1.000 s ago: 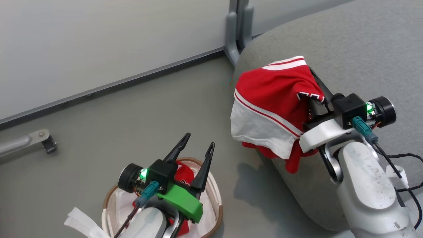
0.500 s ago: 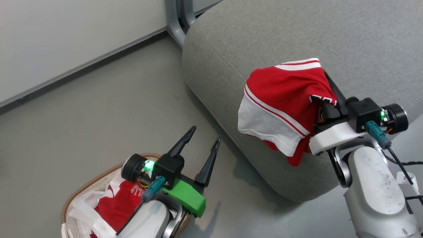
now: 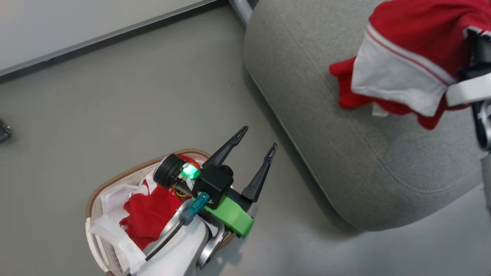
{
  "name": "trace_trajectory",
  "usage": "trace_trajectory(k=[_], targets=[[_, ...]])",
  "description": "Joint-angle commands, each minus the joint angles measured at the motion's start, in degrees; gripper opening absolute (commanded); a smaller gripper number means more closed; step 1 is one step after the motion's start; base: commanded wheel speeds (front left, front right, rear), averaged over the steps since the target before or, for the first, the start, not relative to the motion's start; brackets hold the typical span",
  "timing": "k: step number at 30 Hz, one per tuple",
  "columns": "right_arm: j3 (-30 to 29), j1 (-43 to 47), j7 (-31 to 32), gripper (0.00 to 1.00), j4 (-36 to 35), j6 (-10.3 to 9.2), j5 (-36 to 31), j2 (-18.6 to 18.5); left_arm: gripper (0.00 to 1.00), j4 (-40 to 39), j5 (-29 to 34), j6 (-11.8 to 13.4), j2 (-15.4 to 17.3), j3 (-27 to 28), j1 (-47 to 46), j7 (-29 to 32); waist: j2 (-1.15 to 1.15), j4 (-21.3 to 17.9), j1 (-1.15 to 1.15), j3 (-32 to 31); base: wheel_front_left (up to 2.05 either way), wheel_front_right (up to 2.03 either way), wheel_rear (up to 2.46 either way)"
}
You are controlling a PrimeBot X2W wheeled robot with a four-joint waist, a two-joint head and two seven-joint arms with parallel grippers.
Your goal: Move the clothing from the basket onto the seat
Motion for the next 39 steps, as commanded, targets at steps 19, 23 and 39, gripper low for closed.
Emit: trace_trajectory(k=[19,23,39], targets=[[-11.6,-28.7,6.8,0.00,15.3,-0.07,0.3,-24.4,1.00,-11.8,5.0,0.5,2.2,-2.2,-9.1,5.4,0.00,16.8,0.00,25.3,0.00,0.00,0.00],[-13.8,-26.7,5.1,0.00,22.8,-0.07,-0.7,-22.4,1.00,-12.7,5.7,0.4,2.7,-2.6,-10.3,6.1,0.00,17.3,0.00,27.2,0.00,0.00,0.00],[-7.5,-25.3,0.8,1.00,37.8,-0.07,0.7,-17.7,1.00,-12.1,5.0,1.2,3.7,-3.2,-9.8,6.4,0.00,14.9,0.00,26.1,0.00,0.00,0.00]])
